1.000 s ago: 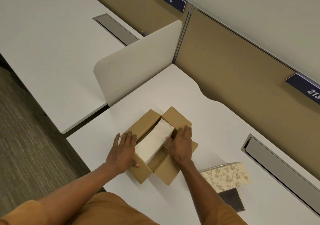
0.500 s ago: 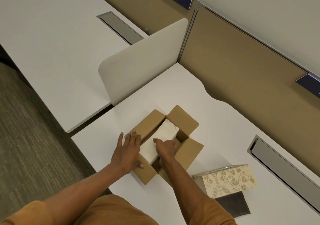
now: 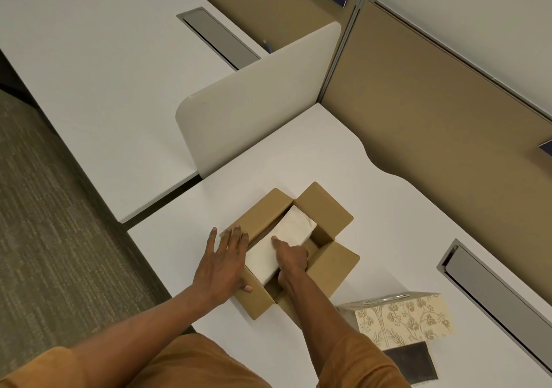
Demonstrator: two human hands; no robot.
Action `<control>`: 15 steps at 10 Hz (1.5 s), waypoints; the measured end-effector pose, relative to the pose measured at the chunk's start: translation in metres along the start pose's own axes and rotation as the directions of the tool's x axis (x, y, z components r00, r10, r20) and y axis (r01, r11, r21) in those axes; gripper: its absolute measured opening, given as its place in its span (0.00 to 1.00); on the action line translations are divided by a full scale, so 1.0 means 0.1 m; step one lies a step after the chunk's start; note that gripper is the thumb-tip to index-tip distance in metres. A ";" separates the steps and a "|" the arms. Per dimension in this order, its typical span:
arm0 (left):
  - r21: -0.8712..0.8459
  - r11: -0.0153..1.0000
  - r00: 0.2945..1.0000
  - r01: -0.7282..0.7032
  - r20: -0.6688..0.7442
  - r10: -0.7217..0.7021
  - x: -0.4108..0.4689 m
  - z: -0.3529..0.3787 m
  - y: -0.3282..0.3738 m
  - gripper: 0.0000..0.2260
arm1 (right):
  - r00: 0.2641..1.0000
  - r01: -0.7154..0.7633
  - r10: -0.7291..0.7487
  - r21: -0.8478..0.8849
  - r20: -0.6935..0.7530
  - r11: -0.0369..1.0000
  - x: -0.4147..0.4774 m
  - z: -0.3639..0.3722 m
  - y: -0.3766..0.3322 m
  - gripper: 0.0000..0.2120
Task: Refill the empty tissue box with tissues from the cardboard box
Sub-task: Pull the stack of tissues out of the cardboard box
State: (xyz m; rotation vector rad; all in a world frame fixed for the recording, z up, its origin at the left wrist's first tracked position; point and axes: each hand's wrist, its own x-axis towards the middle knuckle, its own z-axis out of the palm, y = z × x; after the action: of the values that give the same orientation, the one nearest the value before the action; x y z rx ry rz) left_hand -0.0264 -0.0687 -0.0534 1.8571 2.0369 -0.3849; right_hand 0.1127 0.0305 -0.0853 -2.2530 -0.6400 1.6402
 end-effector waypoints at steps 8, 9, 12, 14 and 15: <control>0.044 0.999 0.999 0.001 0.036 -0.003 -0.02 -0.01 0.05 0.59 | 0.997 -0.004 0.004 0.006 -0.076 1.000 -0.06 0.09 -0.06 0.46; 0.049 0.999 0.999 0.000 0.040 -0.002 -0.01 -0.01 0.04 0.59 | 0.997 -0.005 0.008 0.042 -0.077 0.999 -0.07 0.08 -0.05 0.44; 0.058 0.998 0.999 -0.019 0.045 0.016 -0.01 -0.02 0.05 0.59 | 0.998 0.027 -0.018 0.134 -0.066 0.991 -0.12 0.05 0.05 0.43; 0.054 0.998 0.999 -0.015 0.034 0.013 0.00 0.00 0.04 0.60 | 0.999 0.011 0.000 0.293 -0.038 0.956 -0.14 0.00 0.05 0.46; 0.034 0.999 1.000 0.004 0.017 -0.004 0.01 -0.03 0.05 0.60 | 1.000 -0.012 0.013 0.352 -0.003 0.936 -0.16 -0.01 0.04 0.46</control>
State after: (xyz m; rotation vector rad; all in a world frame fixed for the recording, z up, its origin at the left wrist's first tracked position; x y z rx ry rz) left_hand -0.0222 -0.0659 -0.0511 1.8636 2.0354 -0.4368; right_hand 0.1102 0.0192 -0.0732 -2.0029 -0.2983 1.6058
